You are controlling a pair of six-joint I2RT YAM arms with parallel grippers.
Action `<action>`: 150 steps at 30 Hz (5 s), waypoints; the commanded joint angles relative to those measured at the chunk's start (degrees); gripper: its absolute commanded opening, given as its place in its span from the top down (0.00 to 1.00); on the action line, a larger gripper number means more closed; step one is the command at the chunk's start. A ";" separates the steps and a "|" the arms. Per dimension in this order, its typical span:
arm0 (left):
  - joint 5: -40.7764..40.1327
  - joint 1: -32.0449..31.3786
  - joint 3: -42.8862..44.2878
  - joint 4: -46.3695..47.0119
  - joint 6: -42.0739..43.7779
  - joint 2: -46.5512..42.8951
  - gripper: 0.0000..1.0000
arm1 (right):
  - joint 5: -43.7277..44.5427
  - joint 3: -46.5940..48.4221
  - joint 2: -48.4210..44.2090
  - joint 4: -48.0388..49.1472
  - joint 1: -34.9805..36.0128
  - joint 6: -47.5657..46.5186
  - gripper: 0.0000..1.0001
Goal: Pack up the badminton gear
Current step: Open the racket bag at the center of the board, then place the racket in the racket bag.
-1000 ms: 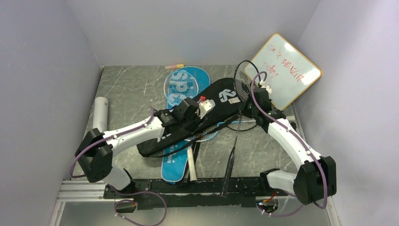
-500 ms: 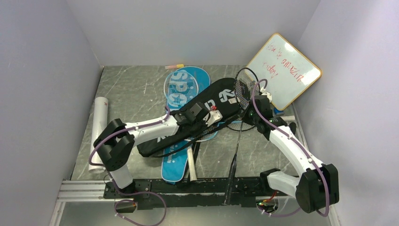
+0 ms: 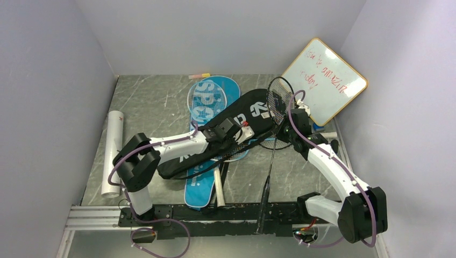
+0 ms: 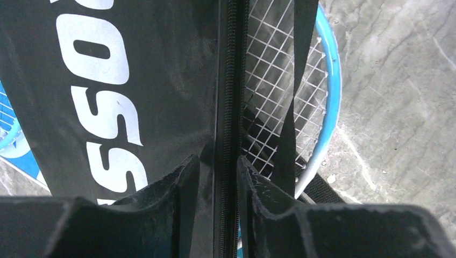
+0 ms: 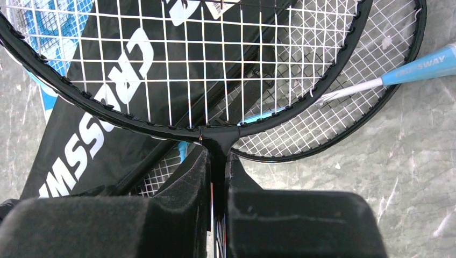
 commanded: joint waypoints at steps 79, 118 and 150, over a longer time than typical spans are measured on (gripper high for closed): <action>7.71 21.20 17.70 -14.25 -24.79 -9.21 0.95 | 17.52 22.90 17.57 -22.49 44.47 -1.70 1.00; 31.02 31.16 17.60 7.96 32.72 5.47 0.17 | 9.06 22.45 30.22 -4.16 22.64 -1.43 1.00; 11.64 27.59 27.57 11.82 37.06 13.17 0.95 | 5.62 26.78 34.52 -2.33 21.04 -0.67 1.00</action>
